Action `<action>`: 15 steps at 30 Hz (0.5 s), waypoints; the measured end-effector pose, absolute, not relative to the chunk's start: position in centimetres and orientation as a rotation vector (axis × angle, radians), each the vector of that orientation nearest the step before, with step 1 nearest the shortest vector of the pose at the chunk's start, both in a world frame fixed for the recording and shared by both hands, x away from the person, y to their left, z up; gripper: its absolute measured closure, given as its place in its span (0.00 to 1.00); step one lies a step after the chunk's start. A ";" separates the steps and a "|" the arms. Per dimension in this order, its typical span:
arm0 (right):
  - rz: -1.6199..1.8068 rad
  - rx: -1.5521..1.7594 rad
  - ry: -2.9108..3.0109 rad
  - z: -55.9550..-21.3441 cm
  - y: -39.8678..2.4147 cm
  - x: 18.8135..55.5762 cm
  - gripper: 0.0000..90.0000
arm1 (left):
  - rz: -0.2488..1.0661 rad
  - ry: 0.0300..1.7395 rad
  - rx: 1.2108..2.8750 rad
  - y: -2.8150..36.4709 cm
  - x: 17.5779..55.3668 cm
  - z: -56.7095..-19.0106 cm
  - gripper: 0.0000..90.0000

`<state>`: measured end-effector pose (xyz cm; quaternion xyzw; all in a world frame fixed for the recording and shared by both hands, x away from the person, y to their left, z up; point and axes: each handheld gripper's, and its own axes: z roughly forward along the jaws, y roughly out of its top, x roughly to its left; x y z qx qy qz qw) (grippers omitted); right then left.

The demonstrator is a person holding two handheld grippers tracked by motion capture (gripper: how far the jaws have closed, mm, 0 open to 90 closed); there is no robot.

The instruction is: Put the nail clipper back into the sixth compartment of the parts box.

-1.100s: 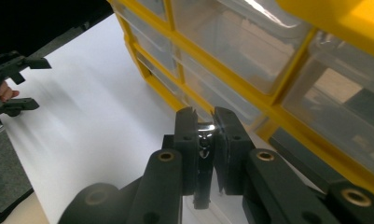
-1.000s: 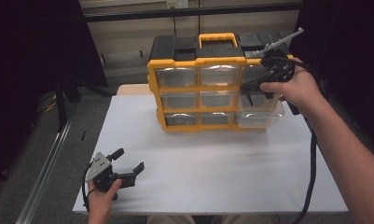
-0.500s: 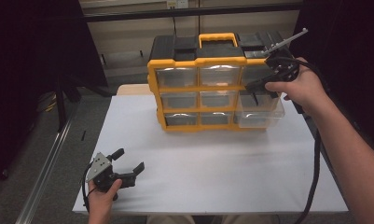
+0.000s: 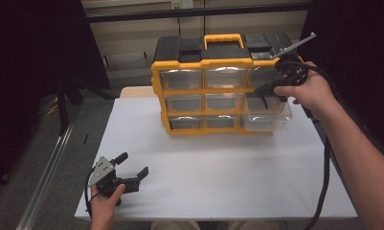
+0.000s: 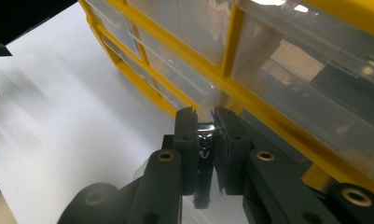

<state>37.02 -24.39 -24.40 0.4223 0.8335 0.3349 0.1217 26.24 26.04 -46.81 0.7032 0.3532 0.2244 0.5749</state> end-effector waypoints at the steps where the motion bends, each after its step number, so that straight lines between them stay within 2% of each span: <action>1: 0.975 1.224 2.436 -24.4 -24.5 37.1 0.90 | 0.516 0.829 1.644 26.0 26.2 -46.8 0.02; 15: 0.959 1.226 2.430 -25.4 -24.9 37.4 0.89 | 0.515 0.827 1.648 25.9 26.2 -46.9 0.02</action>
